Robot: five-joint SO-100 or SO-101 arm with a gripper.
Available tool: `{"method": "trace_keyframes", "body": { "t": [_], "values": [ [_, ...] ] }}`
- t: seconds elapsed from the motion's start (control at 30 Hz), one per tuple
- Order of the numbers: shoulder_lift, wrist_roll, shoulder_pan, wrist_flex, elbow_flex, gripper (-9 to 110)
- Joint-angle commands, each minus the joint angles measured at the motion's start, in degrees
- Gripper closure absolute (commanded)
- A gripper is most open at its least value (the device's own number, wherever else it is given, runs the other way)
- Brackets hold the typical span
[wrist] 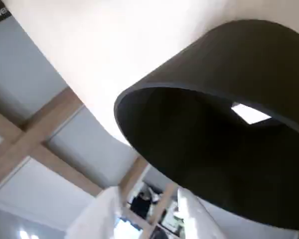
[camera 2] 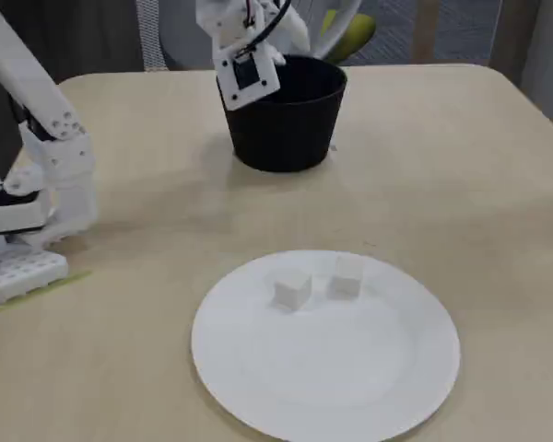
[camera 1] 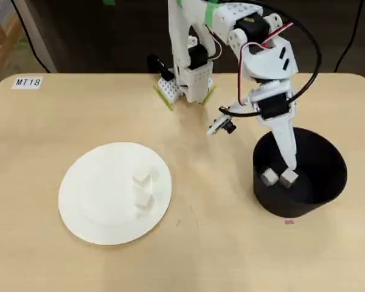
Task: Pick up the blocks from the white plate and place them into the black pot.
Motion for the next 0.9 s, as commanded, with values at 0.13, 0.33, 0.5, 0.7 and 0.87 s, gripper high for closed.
{"method": "trace_keyframes", "body": {
  "t": [0.13, 0.33, 0.5, 0.7, 0.87],
  "values": [
    [4.04, -14.33, 19.60, 8.17, -1.14, 104],
    [0.62, -27.86, 35.77, 12.22, -1.23, 104],
    [-8.70, -36.56, 43.24, 14.68, -4.75, 104],
    [-18.72, -39.64, 45.26, 16.26, -12.66, 104],
    [-19.86, -41.04, 45.44, 15.03, -13.62, 80]
  ]
}}
